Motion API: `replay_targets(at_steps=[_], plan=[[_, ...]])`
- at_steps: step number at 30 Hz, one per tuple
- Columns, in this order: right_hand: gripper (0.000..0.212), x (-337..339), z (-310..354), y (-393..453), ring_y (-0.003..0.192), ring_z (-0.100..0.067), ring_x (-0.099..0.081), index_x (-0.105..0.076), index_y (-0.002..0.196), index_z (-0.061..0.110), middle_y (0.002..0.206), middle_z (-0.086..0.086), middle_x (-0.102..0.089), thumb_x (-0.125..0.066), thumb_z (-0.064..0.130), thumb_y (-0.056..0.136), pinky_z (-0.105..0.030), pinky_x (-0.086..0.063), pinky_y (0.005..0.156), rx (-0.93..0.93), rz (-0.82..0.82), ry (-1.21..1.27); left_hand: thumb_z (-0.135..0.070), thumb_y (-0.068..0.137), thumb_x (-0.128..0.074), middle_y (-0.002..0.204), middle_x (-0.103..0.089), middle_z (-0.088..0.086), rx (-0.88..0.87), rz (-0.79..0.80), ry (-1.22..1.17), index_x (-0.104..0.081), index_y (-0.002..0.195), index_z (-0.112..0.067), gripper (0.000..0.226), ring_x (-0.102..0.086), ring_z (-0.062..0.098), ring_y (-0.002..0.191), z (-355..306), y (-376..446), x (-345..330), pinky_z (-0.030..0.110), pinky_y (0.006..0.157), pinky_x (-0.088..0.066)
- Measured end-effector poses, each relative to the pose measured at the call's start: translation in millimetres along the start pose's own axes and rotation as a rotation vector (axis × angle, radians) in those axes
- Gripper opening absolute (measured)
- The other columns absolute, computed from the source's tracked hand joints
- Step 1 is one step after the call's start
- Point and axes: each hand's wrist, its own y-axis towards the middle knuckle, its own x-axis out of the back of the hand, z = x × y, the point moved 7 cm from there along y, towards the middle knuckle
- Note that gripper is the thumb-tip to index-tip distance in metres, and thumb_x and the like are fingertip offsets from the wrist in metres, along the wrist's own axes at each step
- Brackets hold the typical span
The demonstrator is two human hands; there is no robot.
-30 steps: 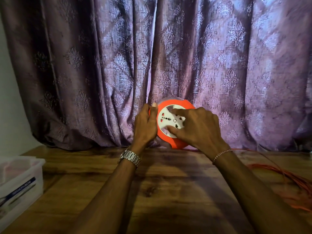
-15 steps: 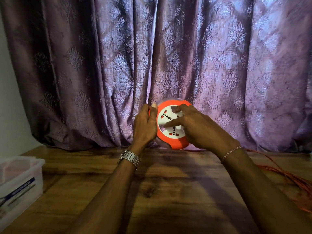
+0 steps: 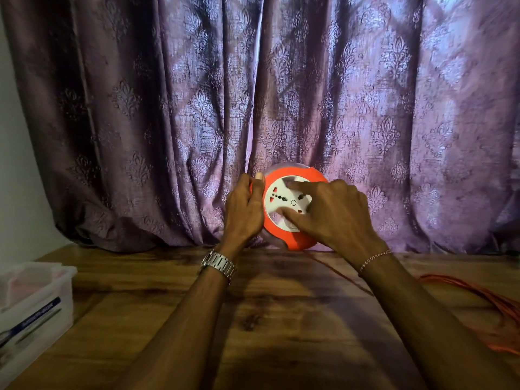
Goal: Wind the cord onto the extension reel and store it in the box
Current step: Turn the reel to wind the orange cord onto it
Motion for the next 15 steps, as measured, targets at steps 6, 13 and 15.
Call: replay_targets(at_steps=[6, 13, 15], plan=[[0.042, 6.5, 4.7, 3.9, 0.092, -0.030, -0.064, -0.062, 0.119, 0.039, 0.095, -0.001, -0.071, -0.062, 0.054, 0.080, -0.037, -0.050, 0.068, 0.104, 0.018, -0.044, -0.057, 0.099, -0.037, 0.078, -0.060, 0.003, 0.010, -0.001, 0.031, -0.045, 0.078, -0.022, 0.042, -0.058, 0.029, 0.081, 2.4, -0.3, -0.4, 0.050, 0.080, -0.050], [0.055, -9.9, 16.2, -0.4, 0.130, -0.021, -0.037, -0.062, 0.118, 0.048, 0.147, 0.003, -0.037, -0.057, 0.006, 0.083, -0.036, -0.046, 0.090, 0.330, 0.313, 0.045, -0.056, 0.099, -0.039, 0.074, -0.056, -0.005, -0.011, -0.015, 0.011, -0.043, 0.077, -0.024, 0.039, -0.052, 0.023, 0.073, 1.8, 1.6, 0.9, 0.050, 0.077, -0.050], [0.054, -10.7, 17.1, -1.8, 0.129, -0.020, -0.036, -0.059, 0.119, 0.052, 0.147, 0.004, -0.035, -0.059, 0.010, 0.084, -0.034, -0.044, 0.084, 0.331, 0.297, 0.014, -0.056, 0.099, -0.039, 0.073, -0.056, -0.005, -0.014, -0.014, 0.011, -0.042, 0.075, -0.025, 0.040, -0.053, 0.023, 0.074, 1.5, 1.6, 0.5, 0.052, 0.076, -0.051]])
